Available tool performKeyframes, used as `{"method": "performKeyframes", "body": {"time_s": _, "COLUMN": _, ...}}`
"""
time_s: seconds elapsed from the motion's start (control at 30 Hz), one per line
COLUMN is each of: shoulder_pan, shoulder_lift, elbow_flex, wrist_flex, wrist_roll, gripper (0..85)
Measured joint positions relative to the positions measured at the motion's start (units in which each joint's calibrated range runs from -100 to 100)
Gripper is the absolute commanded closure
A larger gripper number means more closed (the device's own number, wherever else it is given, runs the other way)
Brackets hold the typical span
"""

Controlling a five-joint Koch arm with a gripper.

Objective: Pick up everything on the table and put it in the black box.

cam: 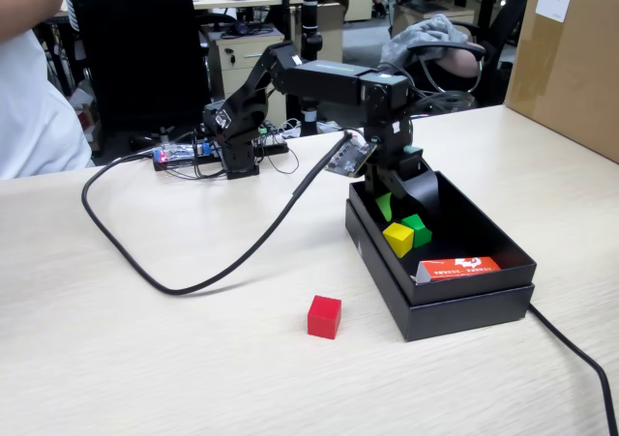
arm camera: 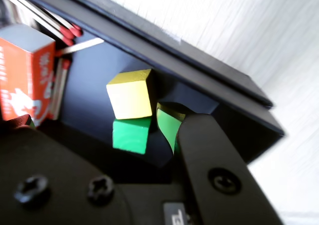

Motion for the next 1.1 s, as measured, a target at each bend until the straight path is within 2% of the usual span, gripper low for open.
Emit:
{"method": "performKeyframes", "body": {"time_s": 0.27, "shoulder_pan": -4.88, "shoulder_lift": -17.35, "elbow_flex": -2.83, "wrist_flex": -0.15, "wrist_roll": 0.63, "gripper": 38.0}}
{"method": "performKeyframes", "body": {"time_s": 0.5, "shoulder_pan": -6.98, "shoulder_lift": -25.89, "elbow_flex": -12.23, "wrist_flex": -0.08, "wrist_roll": 3.81, "gripper": 38.0}}
{"method": "performKeyframes", "body": {"time_s": 0.87, "shoulder_pan": -8.64, "shoulder_lift": -38.19, "elbow_flex": -30.58, "wrist_flex": 0.08, "wrist_roll": -0.1, "gripper": 36.2}}
{"method": "performKeyframes", "body": {"time_s": 1.1, "shoulder_pan": -9.28, "shoulder_lift": -39.09, "elbow_flex": -32.86, "wrist_flex": 0.15, "wrist_roll": -0.44, "gripper": 36.7}}
